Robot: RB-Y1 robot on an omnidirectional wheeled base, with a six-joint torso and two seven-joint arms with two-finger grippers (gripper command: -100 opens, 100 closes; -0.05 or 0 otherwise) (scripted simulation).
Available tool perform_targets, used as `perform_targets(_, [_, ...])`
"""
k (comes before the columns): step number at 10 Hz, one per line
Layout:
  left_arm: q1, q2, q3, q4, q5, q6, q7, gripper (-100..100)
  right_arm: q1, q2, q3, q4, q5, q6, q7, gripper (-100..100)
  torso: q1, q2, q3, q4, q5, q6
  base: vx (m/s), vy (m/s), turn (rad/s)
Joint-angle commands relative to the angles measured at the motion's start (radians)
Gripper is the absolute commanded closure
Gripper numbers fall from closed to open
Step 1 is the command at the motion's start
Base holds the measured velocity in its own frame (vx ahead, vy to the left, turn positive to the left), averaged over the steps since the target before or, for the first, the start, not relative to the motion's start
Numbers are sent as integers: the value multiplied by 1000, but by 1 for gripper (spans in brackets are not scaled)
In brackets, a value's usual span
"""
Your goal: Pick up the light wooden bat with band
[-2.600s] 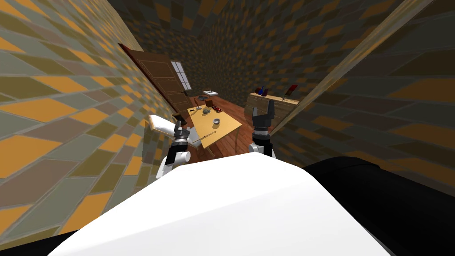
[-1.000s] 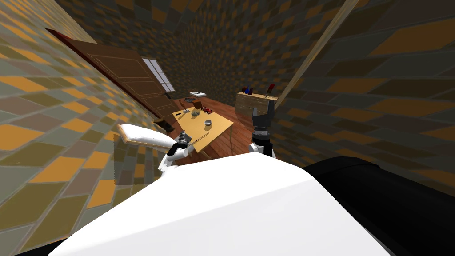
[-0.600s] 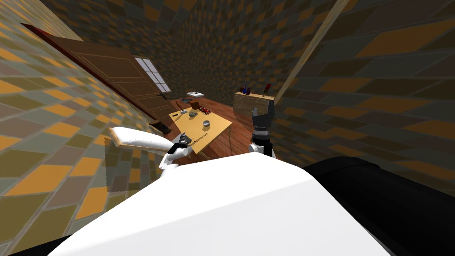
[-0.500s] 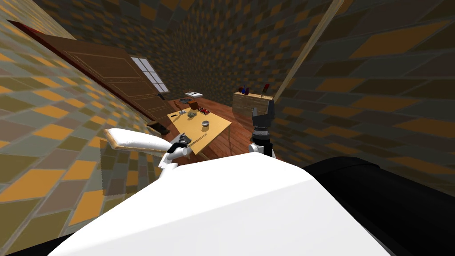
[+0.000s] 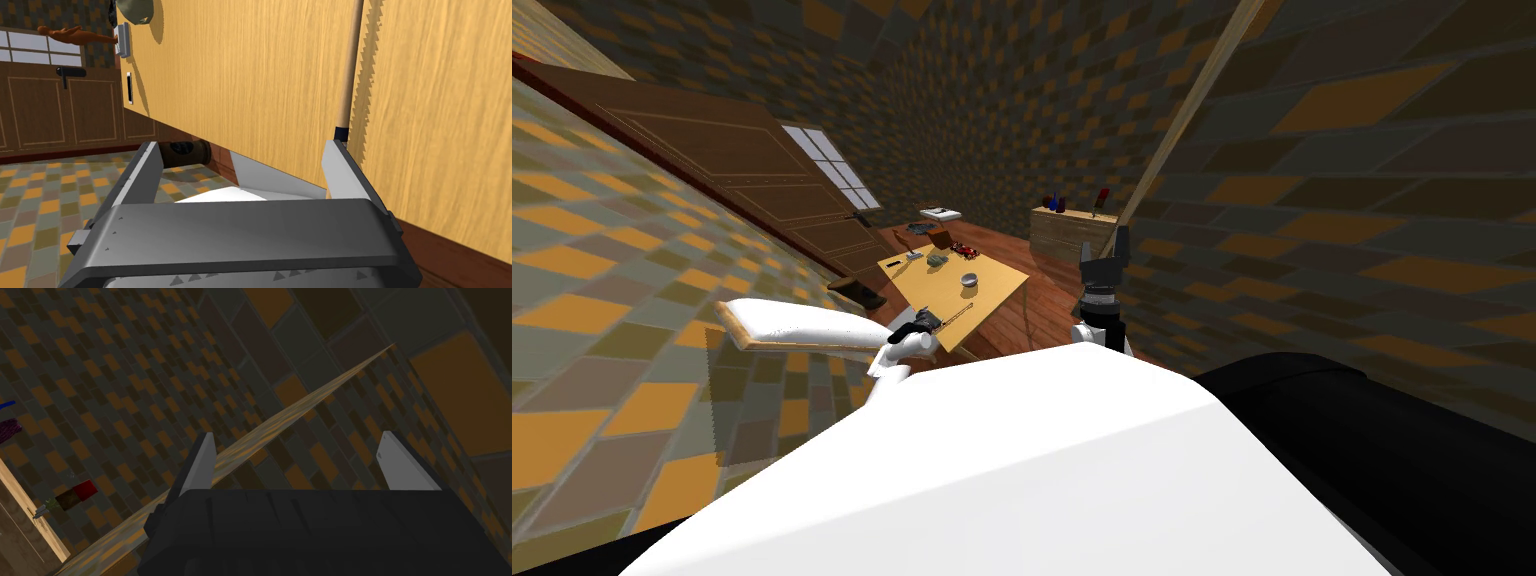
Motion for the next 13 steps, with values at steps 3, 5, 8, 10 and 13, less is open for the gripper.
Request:
perform_targets(3, [-46,21,20,84,17,79,15,-100,0,0,0,0,0,0,0,0,0,0,0,0,0,-1,11,1,-83])
perform_targets(5, [-70,34,34,148,27,119,23,-100,0,0,0,0,0,0,0,0,0,0,0,0,0,-1,22,4,-110])
perform_targets(8, [-93,47,47,205,35,171,29,-100,0,0,0,0,0,0,0,0,0,0,0,0,0,-1,18,5,-71])
perform_targets(10, [-115,60,61,256,42,209,33,-100,0,0,0,0,0,0,0,0,0,-1,0,0,0,-1,30,4,-113])
perform_targets(13, [-136,73,74,334,48,258,36,-100,0,0,0,0,0,0,0,0,0,-2,-1,0,0,0,31,10,-80])
